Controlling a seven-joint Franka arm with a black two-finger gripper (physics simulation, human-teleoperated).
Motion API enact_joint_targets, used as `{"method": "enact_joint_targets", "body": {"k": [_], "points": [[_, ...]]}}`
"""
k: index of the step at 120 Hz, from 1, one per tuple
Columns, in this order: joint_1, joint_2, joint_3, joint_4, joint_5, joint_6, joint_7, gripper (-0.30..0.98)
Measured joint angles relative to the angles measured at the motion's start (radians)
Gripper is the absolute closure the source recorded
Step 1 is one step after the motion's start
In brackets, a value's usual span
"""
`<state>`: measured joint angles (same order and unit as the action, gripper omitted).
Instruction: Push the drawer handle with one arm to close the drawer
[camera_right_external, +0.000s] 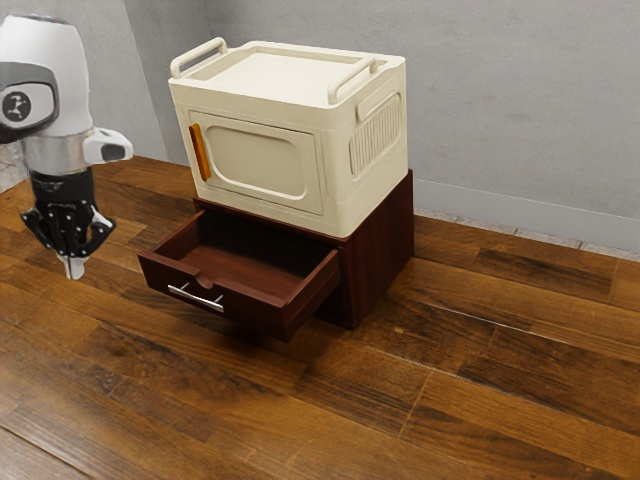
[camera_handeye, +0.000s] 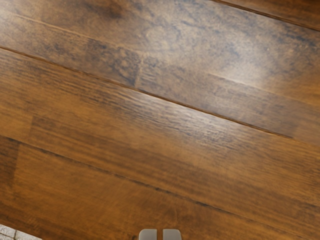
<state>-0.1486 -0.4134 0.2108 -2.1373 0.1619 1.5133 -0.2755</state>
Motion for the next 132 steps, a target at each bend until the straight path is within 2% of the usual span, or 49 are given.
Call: {"method": "enact_joint_targets", "body": {"k": [42,96,132], "points": [[-0.003,0.020,-0.002,-0.222,0.023,0.293,-0.046,0.79],[-0.013,0.219,0.001,-0.232,0.048,0.695,-0.074,0.79],[-0.049,0.258,0.000,-0.232,0.077,0.846,-0.082,0.79]]}}
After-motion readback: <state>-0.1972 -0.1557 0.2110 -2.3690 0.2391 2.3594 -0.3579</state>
